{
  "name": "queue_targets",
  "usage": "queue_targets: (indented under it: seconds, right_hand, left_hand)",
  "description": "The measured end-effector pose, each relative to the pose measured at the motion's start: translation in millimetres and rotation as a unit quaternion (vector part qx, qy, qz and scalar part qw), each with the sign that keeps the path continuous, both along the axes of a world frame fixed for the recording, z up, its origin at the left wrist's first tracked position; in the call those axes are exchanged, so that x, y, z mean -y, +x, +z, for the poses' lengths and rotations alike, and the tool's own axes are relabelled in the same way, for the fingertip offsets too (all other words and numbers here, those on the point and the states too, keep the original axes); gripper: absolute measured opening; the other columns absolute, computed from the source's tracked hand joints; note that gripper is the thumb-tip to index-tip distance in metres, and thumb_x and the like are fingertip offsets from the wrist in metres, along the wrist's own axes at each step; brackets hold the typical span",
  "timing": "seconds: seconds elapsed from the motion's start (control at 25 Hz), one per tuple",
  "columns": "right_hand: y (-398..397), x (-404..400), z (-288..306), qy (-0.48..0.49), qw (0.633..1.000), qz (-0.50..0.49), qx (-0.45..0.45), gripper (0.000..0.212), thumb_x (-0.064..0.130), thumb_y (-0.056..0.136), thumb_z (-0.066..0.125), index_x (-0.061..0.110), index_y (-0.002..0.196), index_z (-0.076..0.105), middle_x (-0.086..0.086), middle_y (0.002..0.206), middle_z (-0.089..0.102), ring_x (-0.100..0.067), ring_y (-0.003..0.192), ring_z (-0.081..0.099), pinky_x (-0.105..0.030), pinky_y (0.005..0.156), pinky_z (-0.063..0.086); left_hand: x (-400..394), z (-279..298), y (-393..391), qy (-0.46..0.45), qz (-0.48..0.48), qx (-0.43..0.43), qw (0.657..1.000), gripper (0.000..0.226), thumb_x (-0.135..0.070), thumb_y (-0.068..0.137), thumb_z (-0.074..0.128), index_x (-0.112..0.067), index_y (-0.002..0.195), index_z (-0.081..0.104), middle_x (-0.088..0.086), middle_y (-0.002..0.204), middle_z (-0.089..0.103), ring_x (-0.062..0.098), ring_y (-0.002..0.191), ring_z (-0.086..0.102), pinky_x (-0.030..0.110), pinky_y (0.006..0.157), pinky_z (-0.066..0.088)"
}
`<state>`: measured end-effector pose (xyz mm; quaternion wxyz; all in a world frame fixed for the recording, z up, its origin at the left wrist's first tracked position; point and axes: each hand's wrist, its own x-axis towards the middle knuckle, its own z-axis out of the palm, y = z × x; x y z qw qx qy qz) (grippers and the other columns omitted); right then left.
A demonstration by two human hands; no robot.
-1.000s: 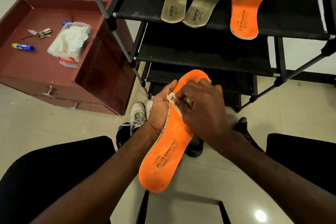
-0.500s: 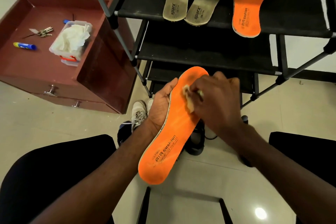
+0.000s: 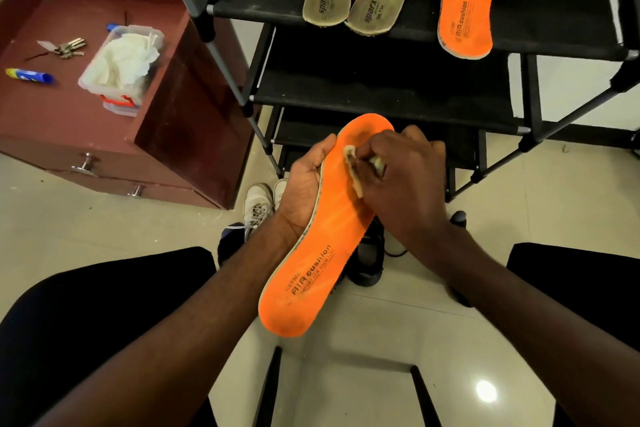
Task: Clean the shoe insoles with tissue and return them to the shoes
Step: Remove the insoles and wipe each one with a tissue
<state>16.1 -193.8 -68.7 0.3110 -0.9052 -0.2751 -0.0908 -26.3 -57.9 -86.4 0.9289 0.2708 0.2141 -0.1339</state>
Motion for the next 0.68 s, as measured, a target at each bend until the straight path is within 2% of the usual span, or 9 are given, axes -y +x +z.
queue_targets:
  seconds: [0.12,0.24,0.28,0.36,0.44,0.52,0.56,0.6,0.68]
  right_hand:
    - [-14.0,3.5,-2.1,-0.022,0.996,0.073,0.036,0.009,0.031,0.091,0.07,0.023,0.088,0.071,0.009,0.088,0.072,-0.021,0.088,0.058,-0.041,0.079,0.035]
    - [10.3,9.8,0.6,-0.037,0.998,-0.005,0.048,0.008,0.03,0.092,0.07,0.023,0.09,0.07,0.006,0.09,0.073,-0.023,0.089,0.057,-0.039,0.081,0.029]
    - [11.0,5.2,2.2,-0.028,0.999,-0.004,0.031,0.005,0.028,0.09,0.073,0.023,0.09,0.071,0.006,0.091,0.074,-0.022,0.09,0.058,-0.039,0.081,0.032]
    - [-3.1,-4.5,-0.1,-0.004,0.998,0.066,0.02,0.006,0.023,0.085,0.077,0.022,0.089,0.073,0.009,0.091,0.073,-0.022,0.089,0.06,-0.042,0.079,0.038]
    - [-5.4,3.2,-1.9,-0.025,0.993,0.109,0.043,0.008,0.022,0.085,0.078,0.023,0.089,0.072,0.011,0.091,0.072,-0.022,0.088,0.059,-0.04,0.077,0.034]
    - [10.0,13.2,-3.9,-0.042,0.997,0.043,0.056,0.007,0.024,0.086,0.076,0.023,0.09,0.071,0.008,0.092,0.072,-0.025,0.089,0.059,-0.038,0.079,0.029]
    - [12.9,13.5,-3.1,-0.037,0.998,0.01,0.044,0.006,0.024,0.087,0.075,0.023,0.09,0.071,0.007,0.093,0.073,-0.025,0.09,0.059,-0.04,0.08,0.031]
    - [11.2,10.5,-3.0,-0.023,0.999,0.007,0.025,0.005,0.024,0.087,0.075,0.022,0.09,0.072,0.007,0.093,0.073,-0.023,0.091,0.059,-0.041,0.081,0.035]
    - [-3.6,1.7,-4.2,-0.012,0.997,0.069,0.019,0.005,0.022,0.086,0.075,0.023,0.09,0.072,0.009,0.093,0.072,-0.021,0.094,0.059,-0.042,0.082,0.036]
  left_hand:
    - [-1.6,-5.3,-3.5,-0.01,-0.006,-0.01,1.0,0.051,-0.044,0.108,0.038,-0.005,0.131,0.062,0.012,0.127,0.061,0.027,0.116,0.063,0.043,0.115,0.04]
    - [5.8,-3.3,-7.8,-0.04,-0.041,-0.002,0.998,0.058,-0.048,0.109,0.033,-0.007,0.144,0.055,0.018,0.14,0.062,0.033,0.126,0.061,0.05,0.119,0.036]
    - [3.6,-3.7,-6.1,-0.045,-0.036,0.001,0.998,0.059,-0.048,0.109,0.032,-0.007,0.144,0.055,0.019,0.137,0.064,0.034,0.126,0.061,0.05,0.117,0.039]
    - [-4.5,-8.1,-2.8,-0.053,-0.017,0.009,0.998,0.058,-0.046,0.11,0.033,-0.003,0.133,0.064,0.017,0.123,0.07,0.03,0.118,0.067,0.044,0.109,0.05]
    - [-7.1,-8.6,-3.1,-0.062,-0.019,0.005,0.998,0.058,-0.045,0.11,0.034,-0.002,0.127,0.069,0.016,0.12,0.072,0.029,0.113,0.069,0.043,0.105,0.054]
    - [0.2,-8.9,-7.4,-0.047,-0.068,0.007,0.997,0.059,-0.05,0.11,0.031,-0.01,0.147,0.055,0.018,0.144,0.059,0.036,0.131,0.055,0.053,0.115,0.038]
    - [1.7,-12.0,-6.4,-0.041,-0.082,0.002,0.996,0.06,-0.051,0.11,0.029,-0.012,0.15,0.051,0.018,0.15,0.053,0.039,0.136,0.048,0.057,0.118,0.03]
    - [1.6,-13.9,-4.9,-0.063,-0.086,0.001,0.994,0.059,-0.05,0.111,0.029,-0.011,0.147,0.054,0.019,0.147,0.055,0.038,0.137,0.046,0.057,0.121,0.026]
    - [-0.5,-18.0,-5.0,-0.092,-0.069,-0.025,0.993,0.055,-0.046,0.111,0.034,-0.003,0.129,0.064,0.019,0.125,0.067,0.032,0.126,0.06,0.047,0.119,0.038]
